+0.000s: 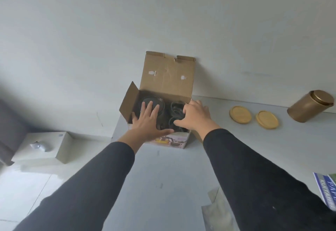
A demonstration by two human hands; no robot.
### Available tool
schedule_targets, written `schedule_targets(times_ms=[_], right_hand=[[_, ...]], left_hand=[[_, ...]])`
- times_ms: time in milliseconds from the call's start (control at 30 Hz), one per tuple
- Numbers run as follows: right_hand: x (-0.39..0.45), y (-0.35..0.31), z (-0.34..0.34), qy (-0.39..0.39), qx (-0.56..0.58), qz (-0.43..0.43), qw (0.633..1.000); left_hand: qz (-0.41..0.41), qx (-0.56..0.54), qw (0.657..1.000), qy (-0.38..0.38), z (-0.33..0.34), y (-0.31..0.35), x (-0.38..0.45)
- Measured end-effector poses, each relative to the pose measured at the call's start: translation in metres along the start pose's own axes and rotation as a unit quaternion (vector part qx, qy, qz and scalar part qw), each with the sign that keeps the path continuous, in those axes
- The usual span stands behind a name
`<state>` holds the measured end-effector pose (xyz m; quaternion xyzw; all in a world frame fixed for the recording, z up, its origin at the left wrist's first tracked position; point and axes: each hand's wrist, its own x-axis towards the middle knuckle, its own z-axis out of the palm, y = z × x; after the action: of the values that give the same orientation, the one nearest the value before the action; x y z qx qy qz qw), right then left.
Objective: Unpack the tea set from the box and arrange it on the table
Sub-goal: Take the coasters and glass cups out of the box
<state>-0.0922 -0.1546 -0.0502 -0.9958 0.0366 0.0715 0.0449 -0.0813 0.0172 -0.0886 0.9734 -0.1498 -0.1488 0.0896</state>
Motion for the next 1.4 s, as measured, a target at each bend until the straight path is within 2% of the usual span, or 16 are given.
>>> schedule_targets(times_ms=[167,400,500,667,833,933,1067,1233,1400], right_hand=[[-0.003,-0.013,0.006,-0.056,-0.097,0.023,0.993],[0.003,-0.026,0.01,-0.109,-0.079,0.076,0.988],[0.002,-0.029,0.012,-0.1,-0.062,0.087,0.989],[-0.002,-0.027,0.018,-0.051,-0.007,0.097,0.994],[-0.011,-0.021,0.022,0.058,0.097,0.074,0.991],[-0.021,-0.015,0.02,0.122,0.216,0.063,0.967],[-0.029,-0.006,0.017,0.221,0.311,0.079,0.921],[-0.04,0.017,0.017,0.297,0.352,0.112,0.88],[-0.057,0.06,0.018,0.33,0.37,0.149,0.856]], left_hand=[[0.001,0.007,1.0,-0.008,0.002,-0.002,0.002],[0.0,0.006,1.0,-0.003,0.006,-0.005,0.005],[-0.001,0.006,1.0,-0.001,0.006,-0.005,0.006],[-0.001,0.009,1.0,0.003,0.007,-0.005,0.007],[-0.004,0.004,1.0,0.011,0.009,-0.006,0.008],[-0.004,0.002,1.0,0.012,0.008,-0.006,0.008],[-0.01,-0.006,1.0,0.014,0.006,-0.005,0.006],[0.002,0.009,0.998,0.069,0.001,0.021,0.003],[0.086,0.016,0.991,0.098,0.005,0.087,0.003]])
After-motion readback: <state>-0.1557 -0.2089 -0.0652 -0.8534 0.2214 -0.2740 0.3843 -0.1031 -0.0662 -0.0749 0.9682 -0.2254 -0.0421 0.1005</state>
